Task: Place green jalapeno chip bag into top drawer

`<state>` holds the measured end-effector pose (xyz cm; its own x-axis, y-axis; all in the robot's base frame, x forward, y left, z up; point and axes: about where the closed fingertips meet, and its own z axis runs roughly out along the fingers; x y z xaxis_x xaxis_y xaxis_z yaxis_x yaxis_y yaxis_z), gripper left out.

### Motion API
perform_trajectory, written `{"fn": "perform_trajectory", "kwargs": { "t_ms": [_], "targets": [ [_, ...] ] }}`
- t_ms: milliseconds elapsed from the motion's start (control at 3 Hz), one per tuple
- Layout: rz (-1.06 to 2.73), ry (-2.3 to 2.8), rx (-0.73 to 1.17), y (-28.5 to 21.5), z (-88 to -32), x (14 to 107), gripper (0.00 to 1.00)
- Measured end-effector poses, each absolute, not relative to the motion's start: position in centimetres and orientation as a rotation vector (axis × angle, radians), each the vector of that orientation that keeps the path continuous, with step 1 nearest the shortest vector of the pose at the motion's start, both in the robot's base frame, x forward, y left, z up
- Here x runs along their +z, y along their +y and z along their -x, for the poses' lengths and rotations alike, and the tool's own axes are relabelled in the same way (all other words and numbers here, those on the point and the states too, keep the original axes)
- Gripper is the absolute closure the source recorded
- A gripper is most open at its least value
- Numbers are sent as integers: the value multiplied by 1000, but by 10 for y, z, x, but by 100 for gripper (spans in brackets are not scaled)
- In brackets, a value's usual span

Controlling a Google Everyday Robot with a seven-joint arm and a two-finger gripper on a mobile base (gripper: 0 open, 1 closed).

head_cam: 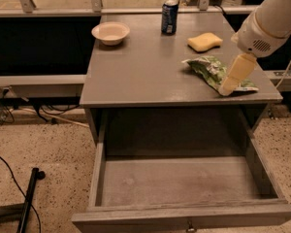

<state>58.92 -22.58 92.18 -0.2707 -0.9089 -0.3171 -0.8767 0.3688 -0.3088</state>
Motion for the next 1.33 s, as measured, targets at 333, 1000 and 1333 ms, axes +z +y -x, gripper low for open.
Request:
{"fn": "perform_trajectory", "kwargs": {
  "t_ms": [333,1000,1333],
  "targets": [
    [1509,2245,-28,-226,-622,877,18],
    [1439,2237,49,-230,-632,847,64],
    [1445,2122,82,-219,-621,870,87]
  ]
}}
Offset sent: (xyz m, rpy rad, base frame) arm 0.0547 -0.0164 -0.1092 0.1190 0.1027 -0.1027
